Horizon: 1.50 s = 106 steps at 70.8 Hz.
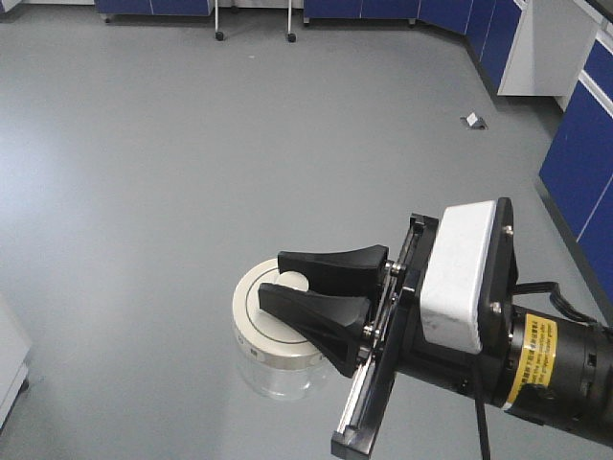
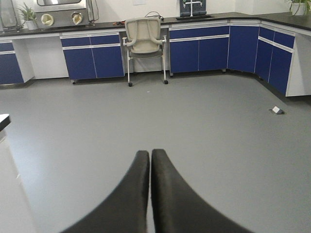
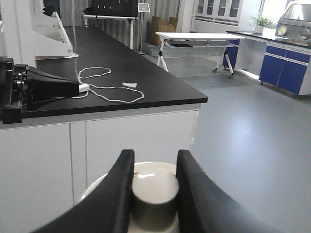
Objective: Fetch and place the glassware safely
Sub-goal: 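Keep holding the jar while the base drives toward the blue cabinets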
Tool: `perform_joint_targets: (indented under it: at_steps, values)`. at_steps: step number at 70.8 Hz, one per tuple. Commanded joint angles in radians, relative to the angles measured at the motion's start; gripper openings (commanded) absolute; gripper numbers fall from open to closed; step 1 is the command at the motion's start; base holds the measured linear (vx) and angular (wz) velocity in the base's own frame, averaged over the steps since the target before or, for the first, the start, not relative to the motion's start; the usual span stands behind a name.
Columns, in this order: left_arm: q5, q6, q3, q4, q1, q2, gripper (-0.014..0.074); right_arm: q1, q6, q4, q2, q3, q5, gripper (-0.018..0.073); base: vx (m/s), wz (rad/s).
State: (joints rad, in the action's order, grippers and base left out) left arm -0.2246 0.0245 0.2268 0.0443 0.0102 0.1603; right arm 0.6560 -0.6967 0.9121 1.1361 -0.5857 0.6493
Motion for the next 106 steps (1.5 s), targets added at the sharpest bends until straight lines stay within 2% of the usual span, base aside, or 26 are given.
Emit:
perform_joint_targets:
  at_steps: [1, 106]
  values:
    - [0.066, -0.01, 0.027, -0.003, 0.005, 0.012, -0.0007, 0.001, 0.008, -0.043, -0.026, -0.033, 0.074, 0.0, 0.53, -0.06]
    - [0.063, -0.01, 0.027, -0.003, 0.005, 0.012, -0.0007, 0.001, 0.008, -0.043, -0.026, -0.033, 0.074, 0.0, 0.57, 0.0]
